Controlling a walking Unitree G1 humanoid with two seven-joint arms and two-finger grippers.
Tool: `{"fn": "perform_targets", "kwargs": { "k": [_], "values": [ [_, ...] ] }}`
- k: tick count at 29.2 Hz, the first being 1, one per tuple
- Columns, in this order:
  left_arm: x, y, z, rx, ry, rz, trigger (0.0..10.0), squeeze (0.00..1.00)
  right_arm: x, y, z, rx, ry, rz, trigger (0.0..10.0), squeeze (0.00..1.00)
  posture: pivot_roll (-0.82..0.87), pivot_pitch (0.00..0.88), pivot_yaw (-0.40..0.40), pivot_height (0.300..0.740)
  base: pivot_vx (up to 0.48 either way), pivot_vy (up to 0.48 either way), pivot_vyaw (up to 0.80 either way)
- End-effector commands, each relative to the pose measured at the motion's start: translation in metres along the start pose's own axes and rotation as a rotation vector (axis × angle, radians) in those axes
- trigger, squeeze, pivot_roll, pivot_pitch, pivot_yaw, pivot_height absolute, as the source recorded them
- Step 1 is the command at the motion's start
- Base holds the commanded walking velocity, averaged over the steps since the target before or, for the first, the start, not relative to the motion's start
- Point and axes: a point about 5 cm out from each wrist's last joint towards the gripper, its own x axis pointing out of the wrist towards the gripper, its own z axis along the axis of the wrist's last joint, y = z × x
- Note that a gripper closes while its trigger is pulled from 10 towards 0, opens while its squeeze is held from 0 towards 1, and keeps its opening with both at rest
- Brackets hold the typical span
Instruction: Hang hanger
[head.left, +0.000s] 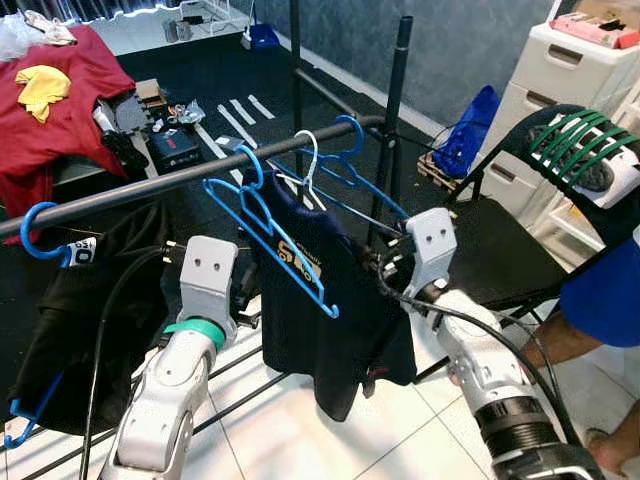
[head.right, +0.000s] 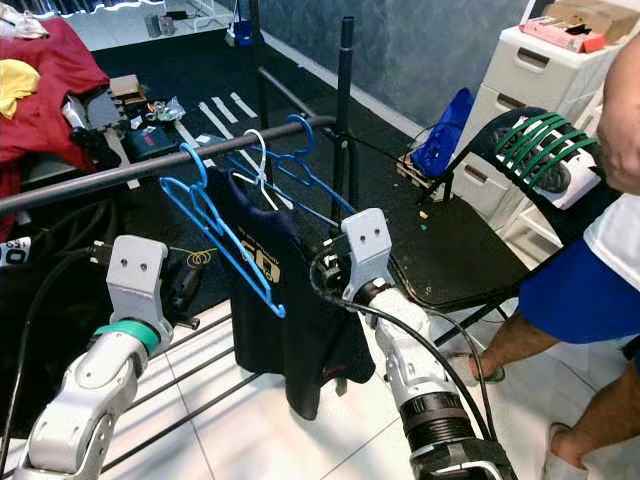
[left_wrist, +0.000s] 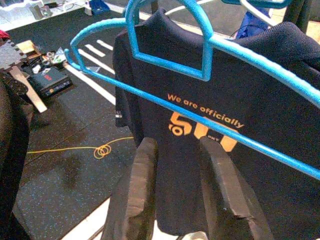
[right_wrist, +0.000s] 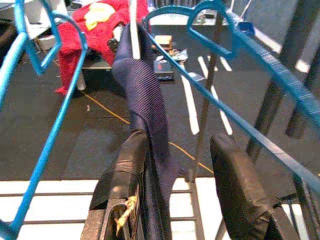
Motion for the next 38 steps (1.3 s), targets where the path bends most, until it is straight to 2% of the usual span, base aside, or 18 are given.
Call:
{"fn": "perform_targets", "kwargs": {
  "k": [1,12,17,21,27,30,32,33,34,35,36,37,38],
  "values": [
    [-0.001,0.0,-0.003,0.003,0.021,-0.003,10.0,0.0,0.004,0.007,-0.001,-0.024,0.005,0.047,10.0,0.0,-0.14,0.166,0.085,0.74,0.0,0.0,0.0],
    [-0.002,0.0,-0.003,0.0,0.02,0.004,10.0,0.0,0.008,0.005,0.0,-0.039,0.008,0.071,10.0,0.0,-0.13,0.167,0.079,0.74,0.0,0.0,0.0],
    [-0.002,-0.001,-0.002,0.002,0.021,0.001,10.0,0.0,0.014,-0.007,-0.008,0.051,0.075,0.049,10.0,0.0,-0.12,0.174,0.088,0.74,0.0,0.0,0.0],
    [-0.003,0.0,-0.002,0.005,0.022,0.0,10.0,0.0,0.017,-0.01,-0.009,0.056,0.094,0.06,10.0,0.0,-0.12,0.175,0.089,0.74,0.0,0.0,0.0],
    [-0.003,0.001,-0.001,0.006,0.022,0.003,10.0,0.0,0.022,-0.011,-0.008,0.078,0.127,0.116,10.0,0.0,-0.12,0.174,0.086,0.74,0.0,0.0,0.0],
    [-0.003,0.001,-0.001,0.003,0.022,0.007,10.0,0.0,0.024,-0.008,-0.011,0.05,0.169,0.173,9.9,0.0,-0.12,0.173,0.084,0.74,0.0,0.0,0.0],
    [-0.003,0.0,-0.001,0.001,0.022,0.01,10.0,0.0,0.024,-0.008,-0.013,0.031,0.185,0.186,8.8,0.0,-0.12,0.172,0.078,0.74,0.0,0.0,0.0],
    [-0.003,0.0,-0.001,0.001,0.022,0.01,10.0,0.0,0.024,-0.008,-0.013,0.031,0.185,0.186,8.8,0.0,-0.12,0.172,0.078,0.74,0.0,0.0,0.0],
    [-0.003,0.0,-0.001,0.0,0.022,0.011,10.0,0.0,0.024,-0.008,-0.013,0.031,0.186,0.187,7.9,0.0,-0.12,0.171,0.076,0.74,0.0,0.0,0.0],
    [-0.003,0.0,-0.002,0.0,0.022,0.011,10.0,0.0,0.024,-0.008,-0.013,0.031,0.186,0.187,7.9,0.0,-0.12,0.171,0.076,0.74,0.0,0.0,0.0],
    [-0.004,0.0,-0.002,-0.001,0.022,0.012,10.0,0.0,0.024,-0.009,-0.013,0.028,0.186,0.187,4.9,0.0,-0.12,0.171,0.075,0.74,0.0,0.0,0.0],
    [-0.004,0.0,-0.002,-0.002,0.023,0.012,10.0,0.0,0.025,-0.009,-0.013,0.026,0.186,0.187,4.9,0.0,-0.12,0.171,0.075,0.74,0.0,0.0,0.0],
    [-0.004,-0.001,-0.002,-0.003,0.023,0.012,10.0,0.0,0.025,-0.01,-0.013,0.018,0.189,0.179,1.8,0.0,-0.12,0.17,0.076,0.74,0.0,0.0,0.0]
  ]
}}
